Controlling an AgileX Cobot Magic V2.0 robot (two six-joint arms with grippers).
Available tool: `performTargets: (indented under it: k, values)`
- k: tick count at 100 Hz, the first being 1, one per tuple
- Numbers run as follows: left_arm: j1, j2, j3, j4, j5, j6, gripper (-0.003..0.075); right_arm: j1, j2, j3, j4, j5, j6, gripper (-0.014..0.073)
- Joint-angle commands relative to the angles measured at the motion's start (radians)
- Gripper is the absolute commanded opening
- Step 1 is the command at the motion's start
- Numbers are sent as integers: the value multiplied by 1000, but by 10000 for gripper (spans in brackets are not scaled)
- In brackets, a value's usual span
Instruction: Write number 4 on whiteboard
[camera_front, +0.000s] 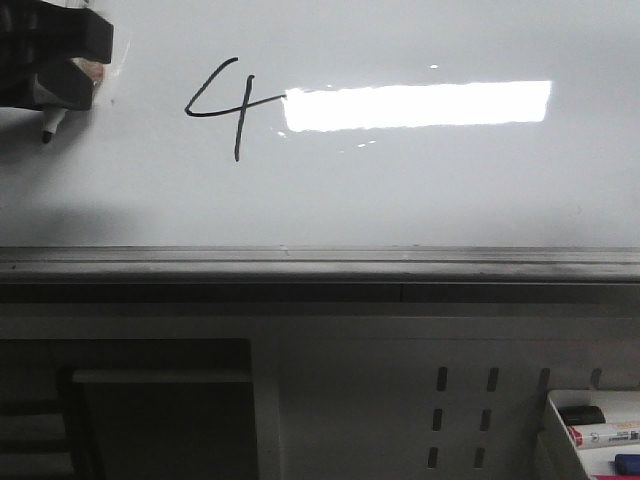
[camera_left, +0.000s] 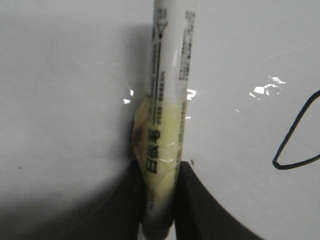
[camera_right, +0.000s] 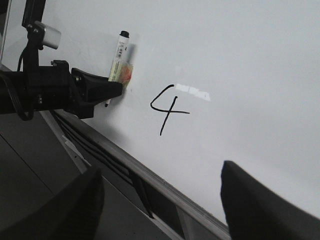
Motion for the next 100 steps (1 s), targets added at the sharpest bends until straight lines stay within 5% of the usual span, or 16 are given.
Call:
performTargets:
  k: [1,20,74,100]
  values:
    - [21,-11,-31,-4,-22,-15,-19,-4,-7,-25,38,-40,-4,436]
    - [20,-11,-43,-2,0,-15,42,-4,-7,-25,38,-40,-4,436]
    - [20,-11,-48,0,0,-15,413,-4,-7,-25,38,-40,-4,436]
    - [20,-51,-48,45,3,-12,486,-4,-7,-25,38,-40,-4,436]
